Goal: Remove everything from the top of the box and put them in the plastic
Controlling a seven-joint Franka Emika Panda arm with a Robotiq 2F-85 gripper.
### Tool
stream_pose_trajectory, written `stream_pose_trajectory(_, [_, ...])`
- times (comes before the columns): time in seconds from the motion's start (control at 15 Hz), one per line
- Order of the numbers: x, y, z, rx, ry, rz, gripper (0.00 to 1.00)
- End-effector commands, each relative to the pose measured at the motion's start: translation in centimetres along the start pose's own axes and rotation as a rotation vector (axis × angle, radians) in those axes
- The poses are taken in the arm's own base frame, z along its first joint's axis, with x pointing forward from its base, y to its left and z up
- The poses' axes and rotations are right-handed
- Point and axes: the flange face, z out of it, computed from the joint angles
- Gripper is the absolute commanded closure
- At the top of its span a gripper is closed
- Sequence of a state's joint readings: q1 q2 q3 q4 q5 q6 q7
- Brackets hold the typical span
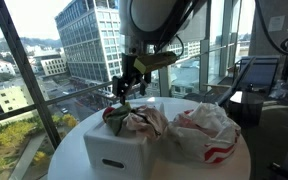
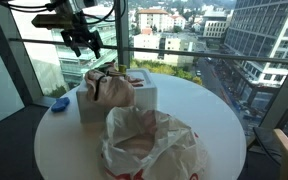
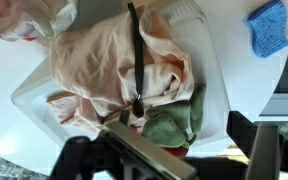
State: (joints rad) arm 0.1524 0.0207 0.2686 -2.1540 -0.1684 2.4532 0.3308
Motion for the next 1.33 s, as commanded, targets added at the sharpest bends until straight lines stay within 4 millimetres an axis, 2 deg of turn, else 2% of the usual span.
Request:
stream_pose_trajectory(0.0, [3.3, -1.0, 4.1, 0.014, 0.018, -0.024, 0.00])
stream_pose_trajectory(0.2, [5.4, -0.8, 7.1, 0.014, 0.017, -0.043, 0.00])
stream_pose_trajectory(0.47, [8.2, -0.7, 9.8, -0.012, 0.055, -0.126, 0.00])
stream_pose_trajectory(0.6, [9.0, 0.0, 11.2, -0.026, 0.054, -0.146, 0.00])
stream_pose_trajectory(0.67, [9.1, 0.3, 11.6, -0.020, 0.039, -0.144, 0.25])
stream_pose_trajectory(0.73, [9.2, 0.5, 11.7, -0.021, 0.040, -0.151, 0.26])
stream_pose_trajectory(0.87, [9.0, 0.7, 11.4, -0.022, 0.036, -0.173, 0.42])
stream_pose_trajectory(1.07, [8.7, 1.1, 9.5, -0.026, 0.047, -0.190, 0.64])
stream_pose_trajectory(1.27, [8.4, 1.7, 6.7, -0.023, 0.064, -0.160, 0.87])
